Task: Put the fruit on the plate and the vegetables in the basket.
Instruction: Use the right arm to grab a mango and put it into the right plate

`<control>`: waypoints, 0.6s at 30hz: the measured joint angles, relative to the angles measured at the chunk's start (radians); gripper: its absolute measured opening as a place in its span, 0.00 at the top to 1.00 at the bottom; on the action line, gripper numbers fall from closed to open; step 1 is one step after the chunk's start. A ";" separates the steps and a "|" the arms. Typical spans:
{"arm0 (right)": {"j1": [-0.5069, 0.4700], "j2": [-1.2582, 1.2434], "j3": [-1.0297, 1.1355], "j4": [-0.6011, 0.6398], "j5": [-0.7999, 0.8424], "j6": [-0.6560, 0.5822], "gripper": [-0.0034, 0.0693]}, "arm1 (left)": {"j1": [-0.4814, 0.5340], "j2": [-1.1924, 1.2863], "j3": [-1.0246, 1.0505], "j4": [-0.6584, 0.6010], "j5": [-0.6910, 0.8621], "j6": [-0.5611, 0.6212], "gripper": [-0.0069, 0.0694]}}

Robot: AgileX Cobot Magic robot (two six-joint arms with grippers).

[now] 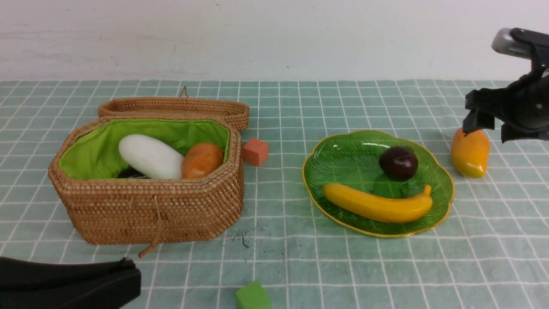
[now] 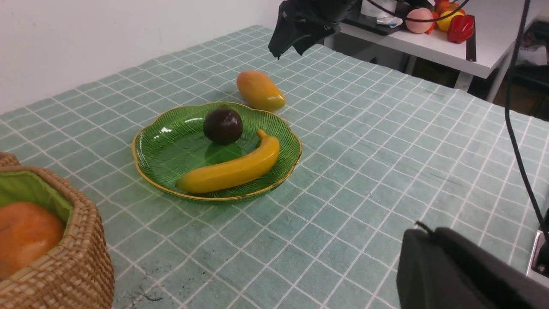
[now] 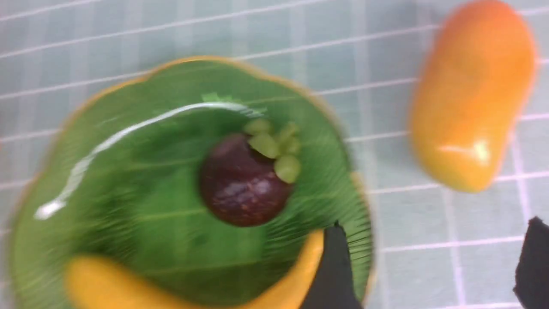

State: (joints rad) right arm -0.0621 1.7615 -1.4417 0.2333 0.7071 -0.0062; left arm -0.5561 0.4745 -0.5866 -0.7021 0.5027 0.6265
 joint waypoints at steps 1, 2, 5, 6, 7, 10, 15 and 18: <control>-0.024 0.064 -0.052 -0.004 0.028 0.018 0.21 | 0.000 0.000 0.000 0.000 0.000 0.000 0.93; -0.038 0.105 -0.086 -0.004 0.044 0.029 0.19 | 0.000 0.000 0.000 0.000 -0.001 0.000 0.93; -0.066 0.205 -0.176 -0.007 0.065 0.052 0.13 | 0.000 0.000 0.000 0.000 -0.001 0.000 0.93; -0.075 0.241 -0.210 -0.009 0.066 0.059 0.12 | 0.000 0.000 0.000 0.000 -0.001 0.000 0.93; -0.080 0.277 -0.244 -0.011 0.068 0.063 0.10 | 0.000 0.000 0.000 0.000 -0.001 0.000 0.93; -0.086 0.379 -0.336 -0.011 0.067 0.069 0.09 | 0.000 0.000 0.000 0.000 -0.001 0.000 0.93; -0.086 0.495 -0.431 -0.009 0.070 0.079 0.09 | 0.000 0.000 0.000 0.000 -0.001 0.000 0.93; -0.086 0.535 -0.450 -0.008 0.070 0.082 0.10 | 0.000 0.000 0.000 0.000 -0.001 -0.007 0.93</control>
State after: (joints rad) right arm -0.1486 2.2964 -1.8915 0.2250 0.7771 0.0761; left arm -0.5561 0.4745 -0.5866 -0.7021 0.5018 0.6198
